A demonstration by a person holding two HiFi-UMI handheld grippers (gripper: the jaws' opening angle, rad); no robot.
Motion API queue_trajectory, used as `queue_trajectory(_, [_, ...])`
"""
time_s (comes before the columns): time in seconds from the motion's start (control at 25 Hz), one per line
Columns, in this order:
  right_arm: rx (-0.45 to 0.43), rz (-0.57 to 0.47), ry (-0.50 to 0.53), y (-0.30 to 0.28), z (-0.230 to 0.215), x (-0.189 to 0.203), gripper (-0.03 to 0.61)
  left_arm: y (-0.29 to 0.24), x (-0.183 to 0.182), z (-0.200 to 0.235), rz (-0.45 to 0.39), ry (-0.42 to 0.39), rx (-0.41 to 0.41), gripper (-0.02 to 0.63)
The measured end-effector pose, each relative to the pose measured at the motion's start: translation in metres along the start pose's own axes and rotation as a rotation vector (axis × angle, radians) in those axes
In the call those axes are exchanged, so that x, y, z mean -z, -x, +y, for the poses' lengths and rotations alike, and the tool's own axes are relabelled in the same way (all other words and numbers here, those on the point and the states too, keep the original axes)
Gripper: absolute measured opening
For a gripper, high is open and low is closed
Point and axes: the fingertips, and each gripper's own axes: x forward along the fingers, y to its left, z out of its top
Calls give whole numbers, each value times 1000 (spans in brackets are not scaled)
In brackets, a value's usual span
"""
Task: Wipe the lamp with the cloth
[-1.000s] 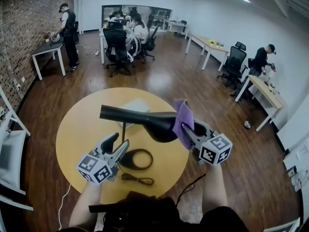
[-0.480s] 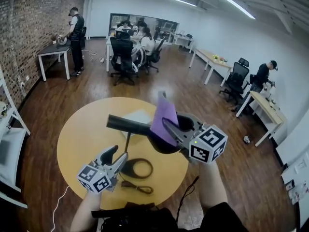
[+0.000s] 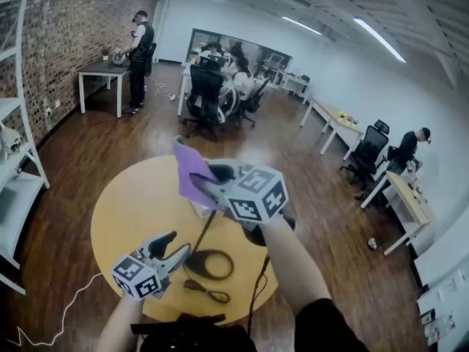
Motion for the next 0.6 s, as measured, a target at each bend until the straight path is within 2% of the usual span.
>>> queue_trajectory(0.12, [-44,-28,-75,4,1,5,104,9,-2,4,-7,-3,-7,209])
queue_trajectory(0.4, [-54,-27,-2,19,5,26,104,3,9,10,28,4,15,209])
queue_trajectory(0.6, [-32,1,-25,48,1,45,104,-6,15,-4,64,7,51,209])
